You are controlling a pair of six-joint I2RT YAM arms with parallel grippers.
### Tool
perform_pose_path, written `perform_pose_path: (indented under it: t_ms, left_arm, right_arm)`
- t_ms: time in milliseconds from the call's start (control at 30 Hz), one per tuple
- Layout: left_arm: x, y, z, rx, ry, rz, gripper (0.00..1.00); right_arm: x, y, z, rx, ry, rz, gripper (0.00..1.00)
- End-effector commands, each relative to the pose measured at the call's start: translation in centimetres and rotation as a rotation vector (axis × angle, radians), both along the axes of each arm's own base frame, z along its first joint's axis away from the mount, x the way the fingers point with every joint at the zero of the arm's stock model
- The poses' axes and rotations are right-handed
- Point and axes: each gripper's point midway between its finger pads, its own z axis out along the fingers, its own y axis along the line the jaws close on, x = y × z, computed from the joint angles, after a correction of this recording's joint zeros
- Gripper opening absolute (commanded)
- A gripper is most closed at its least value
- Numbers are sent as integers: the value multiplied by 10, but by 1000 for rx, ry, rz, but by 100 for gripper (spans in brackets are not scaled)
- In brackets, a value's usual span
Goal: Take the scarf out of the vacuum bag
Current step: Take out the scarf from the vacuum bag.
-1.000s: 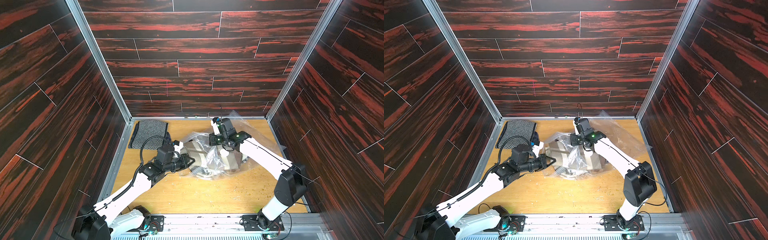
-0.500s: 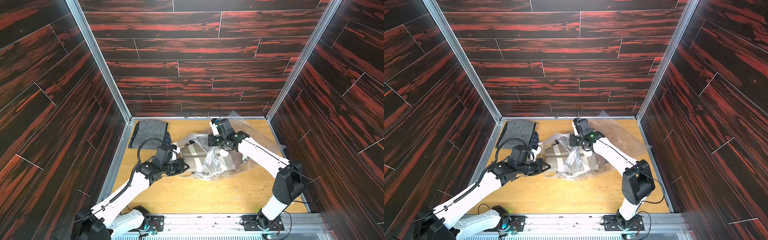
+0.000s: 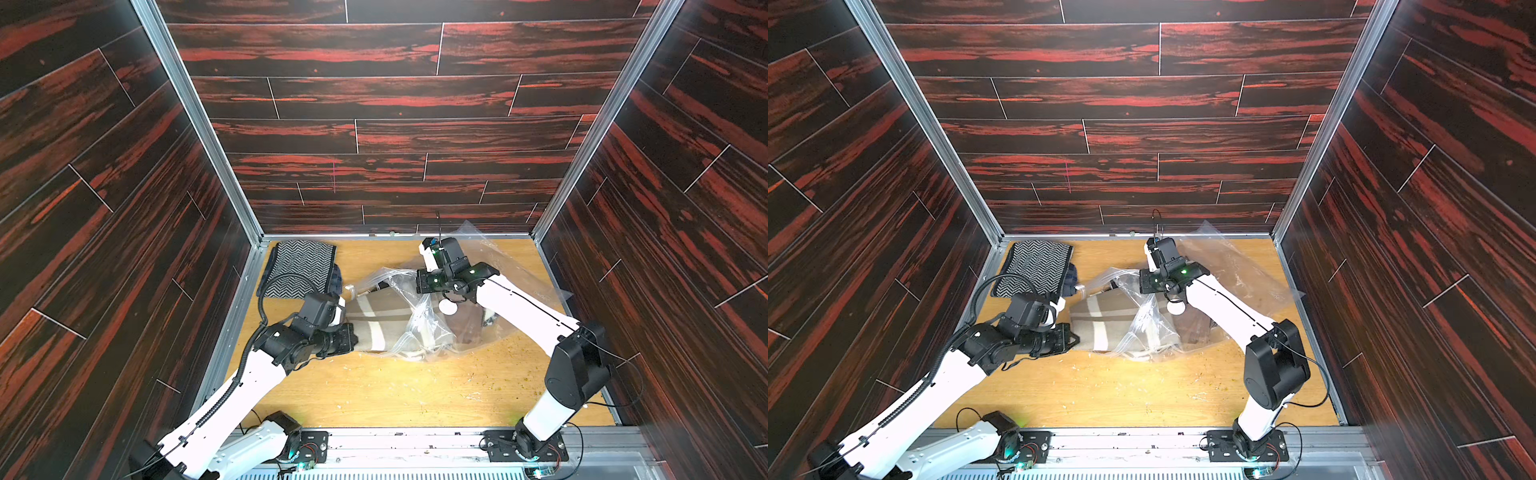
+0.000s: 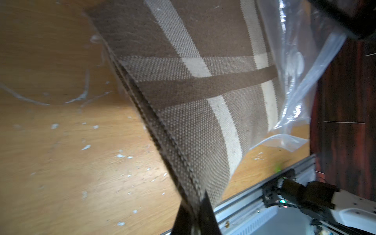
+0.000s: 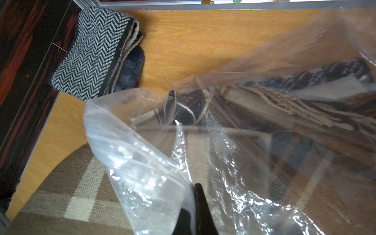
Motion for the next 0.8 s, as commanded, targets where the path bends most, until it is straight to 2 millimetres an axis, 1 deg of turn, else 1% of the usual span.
perform_pose_path:
  t_ms: [0,200,500,633,767]
  left_arm:
    - [-9,25,-3,118,8,26,0]
    - [-18,52,-12,269,42,38,0]
    - [-22,88,-8,477,46,61,0]
    - [-19,99,-6,560,51,58,0]
    - [-17,99,-12,602,97,25,0]
  right_arm:
    - [3,-3,5,7,-6,-6,0]
    - [1,-4,-1,2,-4,-6,0]
    - [1,-8,-10,-6,-4,-18,0]
    - [1,-9,-9,0,-6,-19,0]
    - [2,-8,-10,4,-4,-14,0]
